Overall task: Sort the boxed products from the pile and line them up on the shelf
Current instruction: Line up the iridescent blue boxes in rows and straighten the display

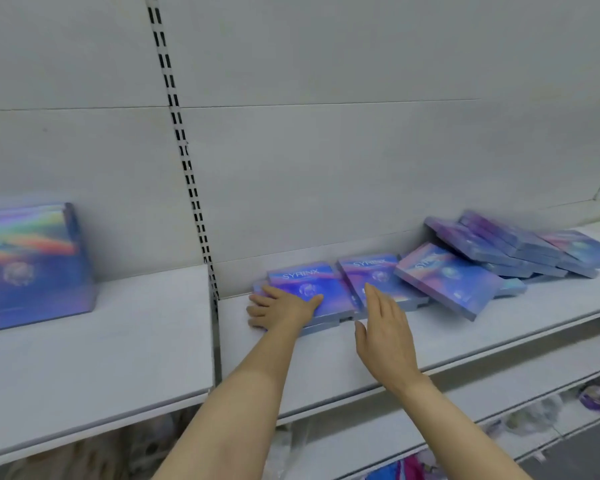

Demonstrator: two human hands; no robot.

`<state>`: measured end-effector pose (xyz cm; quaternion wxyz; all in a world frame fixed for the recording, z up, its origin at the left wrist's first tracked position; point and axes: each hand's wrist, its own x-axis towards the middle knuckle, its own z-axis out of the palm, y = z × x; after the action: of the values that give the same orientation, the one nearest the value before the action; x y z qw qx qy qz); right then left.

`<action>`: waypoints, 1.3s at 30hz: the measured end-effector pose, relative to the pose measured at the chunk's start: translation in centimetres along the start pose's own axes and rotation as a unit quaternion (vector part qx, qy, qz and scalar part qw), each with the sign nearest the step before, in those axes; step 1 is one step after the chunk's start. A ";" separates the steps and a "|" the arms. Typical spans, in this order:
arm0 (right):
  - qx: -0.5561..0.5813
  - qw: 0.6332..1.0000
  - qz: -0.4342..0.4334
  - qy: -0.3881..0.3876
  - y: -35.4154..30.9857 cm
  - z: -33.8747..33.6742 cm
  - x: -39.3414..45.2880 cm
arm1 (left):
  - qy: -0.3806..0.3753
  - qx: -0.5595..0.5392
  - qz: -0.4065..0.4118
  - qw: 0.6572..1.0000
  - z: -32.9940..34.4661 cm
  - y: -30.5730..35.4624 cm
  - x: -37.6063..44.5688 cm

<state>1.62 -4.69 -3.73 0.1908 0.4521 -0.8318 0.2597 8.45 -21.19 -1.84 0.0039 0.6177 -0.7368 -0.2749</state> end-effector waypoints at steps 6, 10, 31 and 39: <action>0.036 0.996 0.030 -0.077 1.0 2.5 1.1 | 0.036 0.022 0.016 0.999 0.9 0.5 1.4; 0.108 0.981 0.083 -0.141 1.3 3.3 2.2 | 0.048 -0.021 0.060 0.997 2.2 2.3 0.2; 0.586 0.758 0.286 0.032 3.6 -0.4 1.5 | 0.081 0.033 -0.028 0.996 3.1 -2.9 0.2; 0.579 0.750 0.318 0.029 5.0 -0.8 -1.3 | 0.070 -0.023 0.041 0.996 3.7 -3.2 -2.4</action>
<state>-1.88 -1.09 -5.14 -0.1773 0.1774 -0.6121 0.7500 10.61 -17.78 -5.48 0.0808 0.6042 -0.7531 -0.2475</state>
